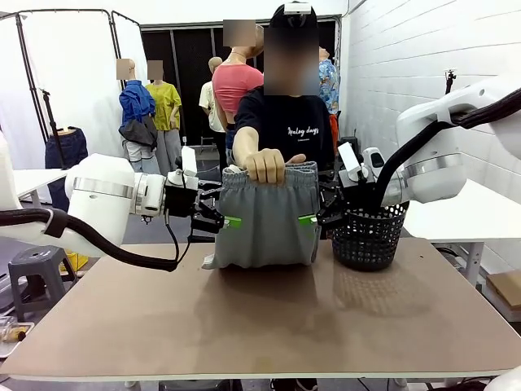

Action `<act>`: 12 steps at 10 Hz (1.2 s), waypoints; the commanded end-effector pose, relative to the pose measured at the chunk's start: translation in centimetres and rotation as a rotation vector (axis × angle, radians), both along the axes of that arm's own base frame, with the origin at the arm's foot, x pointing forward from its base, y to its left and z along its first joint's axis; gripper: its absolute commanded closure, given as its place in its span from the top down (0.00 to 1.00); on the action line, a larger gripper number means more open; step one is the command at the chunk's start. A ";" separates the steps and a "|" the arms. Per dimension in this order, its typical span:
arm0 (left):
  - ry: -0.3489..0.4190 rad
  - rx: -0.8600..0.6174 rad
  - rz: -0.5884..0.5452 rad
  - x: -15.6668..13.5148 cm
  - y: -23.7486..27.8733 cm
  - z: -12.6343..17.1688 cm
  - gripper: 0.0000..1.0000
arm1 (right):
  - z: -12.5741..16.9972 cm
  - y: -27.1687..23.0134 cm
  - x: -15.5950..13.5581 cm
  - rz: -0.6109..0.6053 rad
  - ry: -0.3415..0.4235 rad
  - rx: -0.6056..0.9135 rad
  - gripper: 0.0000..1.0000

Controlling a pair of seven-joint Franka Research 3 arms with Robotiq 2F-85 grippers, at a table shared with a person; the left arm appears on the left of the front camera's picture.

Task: Fold the training pants.
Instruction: Grab both ends of the Training pants handed by a person.

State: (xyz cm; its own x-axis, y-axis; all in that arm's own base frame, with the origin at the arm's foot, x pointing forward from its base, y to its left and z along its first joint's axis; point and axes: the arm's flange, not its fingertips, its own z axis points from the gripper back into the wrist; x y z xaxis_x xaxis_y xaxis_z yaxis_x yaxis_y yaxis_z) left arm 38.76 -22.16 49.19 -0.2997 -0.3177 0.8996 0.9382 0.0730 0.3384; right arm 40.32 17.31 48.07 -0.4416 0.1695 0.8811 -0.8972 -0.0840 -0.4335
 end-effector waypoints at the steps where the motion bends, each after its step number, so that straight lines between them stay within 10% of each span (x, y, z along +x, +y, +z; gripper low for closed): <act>1: 0.062 -0.039 0.007 0.7 -0.5 0.4 1.00 | 0.3 0.5 0.9 0.000 0.030 0.026 1.00; 3: 0.074 -0.030 0.017 0.9 -0.8 0.2 0.82 | 0.7 0.6 1.4 0.011 0.064 0.037 0.97; 7: 0.094 -0.067 0.009 1.1 -0.6 0.0 0.03 | 0.9 0.7 1.8 0.020 0.125 0.030 0.18; 8: 0.099 -0.096 0.001 1.0 -0.5 0.0 0.00 | 0.8 0.8 1.9 0.022 0.138 0.031 0.00; 12: 0.123 -0.168 -0.030 0.8 -0.4 0.0 0.00 | 0.9 0.8 2.2 0.057 0.187 0.046 0.00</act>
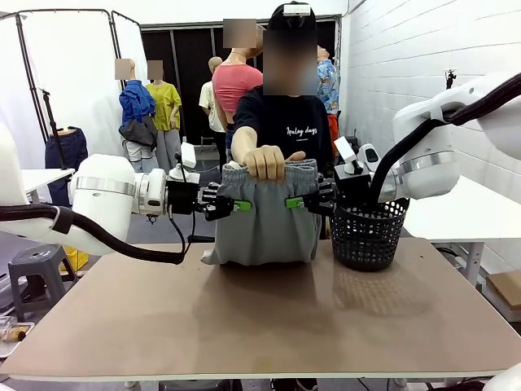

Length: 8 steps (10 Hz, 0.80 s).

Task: Fold the training pants.
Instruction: Grab both ends of the Training pants handed by a person.

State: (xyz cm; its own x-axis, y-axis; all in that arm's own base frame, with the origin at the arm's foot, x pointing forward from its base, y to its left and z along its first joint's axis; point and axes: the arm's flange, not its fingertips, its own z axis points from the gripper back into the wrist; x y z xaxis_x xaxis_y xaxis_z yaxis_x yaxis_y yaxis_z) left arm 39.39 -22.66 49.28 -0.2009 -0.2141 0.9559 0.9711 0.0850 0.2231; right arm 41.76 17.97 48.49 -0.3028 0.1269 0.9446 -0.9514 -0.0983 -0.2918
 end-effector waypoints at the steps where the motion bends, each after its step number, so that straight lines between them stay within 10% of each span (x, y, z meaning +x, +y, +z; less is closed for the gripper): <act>1: 0.027 -0.077 -0.017 0.3 0.2 -0.2 0.00 | 0.5 0.1 0.8 0.031 0.037 0.014 0.00; 8: 0.039 -0.049 -0.027 0.5 0.4 -0.7 0.00 | 0.0 0.1 0.4 0.012 0.030 0.008 0.00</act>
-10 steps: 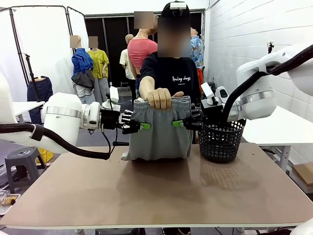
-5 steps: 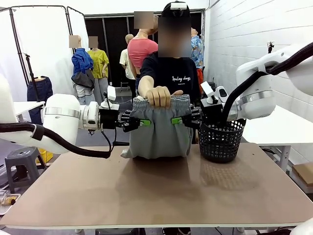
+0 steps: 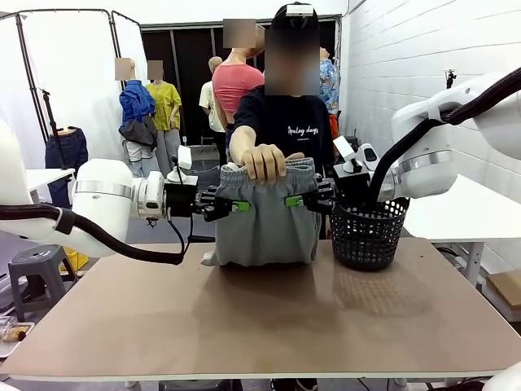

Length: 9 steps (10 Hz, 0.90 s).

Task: Fold the training pants.
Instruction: Grab both ends of the Training pants handed by a person, then release the ends of the Training pants and then grab the overlapped ends.

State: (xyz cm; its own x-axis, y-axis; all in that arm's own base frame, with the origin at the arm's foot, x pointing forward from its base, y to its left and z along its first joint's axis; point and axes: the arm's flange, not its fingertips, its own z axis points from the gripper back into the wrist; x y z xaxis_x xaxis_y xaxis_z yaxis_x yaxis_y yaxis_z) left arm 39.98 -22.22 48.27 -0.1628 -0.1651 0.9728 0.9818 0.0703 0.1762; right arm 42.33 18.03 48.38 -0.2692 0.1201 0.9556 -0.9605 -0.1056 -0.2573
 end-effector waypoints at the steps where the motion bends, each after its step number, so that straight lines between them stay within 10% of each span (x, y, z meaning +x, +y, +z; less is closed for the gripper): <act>1: -0.005 -0.003 -0.002 -0.1 0.0 0.3 0.00 | 0.1 0.0 -0.2 0.003 -0.006 0.003 0.00; 9: -0.005 -0.003 -0.002 -0.1 0.0 0.3 0.00 | 0.1 0.0 -0.2 0.003 -0.006 0.003 0.00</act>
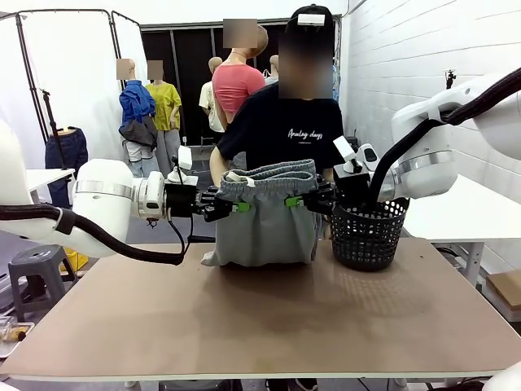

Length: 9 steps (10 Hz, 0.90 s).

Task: Fold the training pants.
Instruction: Release the ends of the Training pants and then grab the overlapped ends.

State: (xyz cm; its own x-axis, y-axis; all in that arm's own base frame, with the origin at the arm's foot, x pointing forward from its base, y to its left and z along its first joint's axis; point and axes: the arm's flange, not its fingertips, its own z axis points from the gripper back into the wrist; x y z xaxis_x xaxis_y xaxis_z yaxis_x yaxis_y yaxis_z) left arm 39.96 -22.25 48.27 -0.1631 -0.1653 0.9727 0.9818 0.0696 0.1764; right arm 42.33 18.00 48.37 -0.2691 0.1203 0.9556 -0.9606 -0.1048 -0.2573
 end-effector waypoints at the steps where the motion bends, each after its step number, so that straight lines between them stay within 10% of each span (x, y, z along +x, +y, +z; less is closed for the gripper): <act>1: -0.005 -0.003 -0.002 -0.1 0.0 0.3 0.00 | 0.1 0.0 -0.2 0.004 -0.006 0.003 0.00; 9: -0.005 -0.003 -0.002 -0.1 0.0 0.3 0.00 | 0.1 0.0 -0.2 0.004 -0.006 0.003 0.00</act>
State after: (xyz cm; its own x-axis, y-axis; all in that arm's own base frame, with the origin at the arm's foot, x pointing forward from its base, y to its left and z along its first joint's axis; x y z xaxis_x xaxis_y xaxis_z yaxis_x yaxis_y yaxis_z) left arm 39.96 -22.25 48.27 -0.1631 -0.1653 0.9727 0.9818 0.0696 0.1765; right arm 42.34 17.99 48.37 -0.2691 0.1203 0.9556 -0.9606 -0.1048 -0.2574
